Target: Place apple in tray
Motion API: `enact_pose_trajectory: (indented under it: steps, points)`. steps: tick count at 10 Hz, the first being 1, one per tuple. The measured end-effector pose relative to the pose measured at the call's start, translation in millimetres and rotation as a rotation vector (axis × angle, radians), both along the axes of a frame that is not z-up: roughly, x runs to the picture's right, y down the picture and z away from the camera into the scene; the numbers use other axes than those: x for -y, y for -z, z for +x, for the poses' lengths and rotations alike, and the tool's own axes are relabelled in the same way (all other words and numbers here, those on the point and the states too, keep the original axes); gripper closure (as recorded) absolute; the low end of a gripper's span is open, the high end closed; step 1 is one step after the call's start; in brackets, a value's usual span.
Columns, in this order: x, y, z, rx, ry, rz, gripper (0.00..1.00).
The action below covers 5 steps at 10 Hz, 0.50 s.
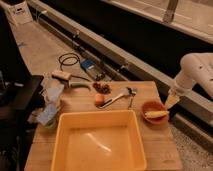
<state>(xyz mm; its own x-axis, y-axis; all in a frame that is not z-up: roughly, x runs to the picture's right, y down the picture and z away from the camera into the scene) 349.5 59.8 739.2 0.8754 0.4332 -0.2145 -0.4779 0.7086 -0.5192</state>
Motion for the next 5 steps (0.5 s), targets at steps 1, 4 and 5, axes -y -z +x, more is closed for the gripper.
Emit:
enact_pose_trajectory:
  steps: [1,4,5]
  points:
    - [0.0,0.0,0.0,0.000,0.000,0.000,0.38]
    - [1.0,1.0,-0.2,0.000,0.004,0.005,0.38]
    - [4.7,1.9,0.0,0.011,0.016,0.020,0.38]
